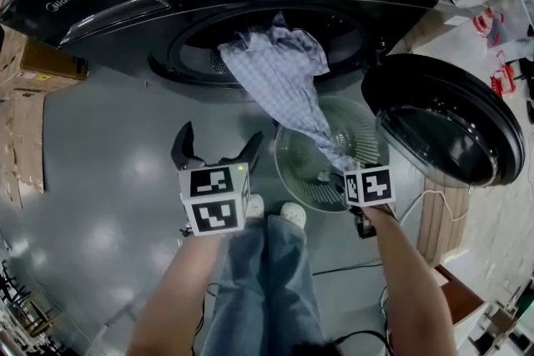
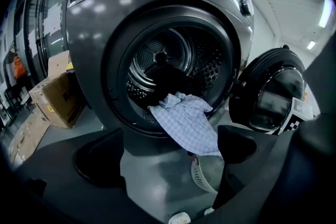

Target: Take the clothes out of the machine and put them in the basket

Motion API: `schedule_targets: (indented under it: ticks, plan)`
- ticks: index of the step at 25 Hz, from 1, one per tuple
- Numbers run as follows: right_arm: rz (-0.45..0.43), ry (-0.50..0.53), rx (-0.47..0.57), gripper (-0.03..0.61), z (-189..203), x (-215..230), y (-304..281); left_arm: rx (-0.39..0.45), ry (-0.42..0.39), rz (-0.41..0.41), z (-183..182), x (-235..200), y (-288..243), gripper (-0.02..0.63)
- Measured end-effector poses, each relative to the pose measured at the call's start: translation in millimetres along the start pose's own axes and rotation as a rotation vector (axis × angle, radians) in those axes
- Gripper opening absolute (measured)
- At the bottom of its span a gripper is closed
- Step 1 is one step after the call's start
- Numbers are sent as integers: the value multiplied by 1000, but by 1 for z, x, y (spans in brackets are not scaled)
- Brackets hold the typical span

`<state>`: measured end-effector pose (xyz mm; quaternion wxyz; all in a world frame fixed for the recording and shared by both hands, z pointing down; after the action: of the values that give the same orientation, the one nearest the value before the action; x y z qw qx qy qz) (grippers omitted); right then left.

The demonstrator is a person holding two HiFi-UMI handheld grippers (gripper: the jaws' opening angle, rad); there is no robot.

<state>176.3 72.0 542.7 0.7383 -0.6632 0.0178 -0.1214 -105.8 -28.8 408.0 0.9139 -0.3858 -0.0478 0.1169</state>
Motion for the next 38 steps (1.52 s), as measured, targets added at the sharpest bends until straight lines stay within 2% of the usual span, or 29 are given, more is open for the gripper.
schedule_targets:
  ticks: [1, 2, 7, 12, 23, 26, 31, 35, 38]
  plan:
    - [-35, 6, 43, 486, -9, -7, -1, 3, 0, 0, -1, -1, 0, 561]
    - [-51, 17, 79, 495, -18, -12, 0, 4, 1, 0, -1, -2, -1, 561]
    - [-72, 65, 204, 500, -60, -28, 3, -3, 6, -1, 3, -8, -5, 561]
    - [-105, 79, 223, 500, -102, -47, -5, -14, 5, 1, 6, -17, -17, 561]
    - [-9, 193, 345, 499, -210, -84, -15, -49, -14, 21, -7, -26, -50, 561]
    - [48, 261, 377, 499, -239, -93, -19, -53, -27, 21, -12, -31, -55, 561]
    - [90, 418, 461, 500, -293, -120, -23, -55, -55, 17, -18, -40, -62, 561]
    - [84, 412, 473, 500, -310, -133, -36, -78, -62, 22, -12, -43, -66, 561]
    - [79, 393, 443, 500, -312, -132, -52, -73, -60, 29, -14, -45, -70, 561]
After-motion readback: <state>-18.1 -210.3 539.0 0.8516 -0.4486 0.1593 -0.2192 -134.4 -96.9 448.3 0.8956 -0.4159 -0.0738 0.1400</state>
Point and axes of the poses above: the fingertips, and each gripper's own axes: y backward along the fingers, x to its right, z out of its underside, the point moved 2 cm from there along y, backward along the fingers, and after that the axes turned 1 degree about -y, right-handed, at the moved point
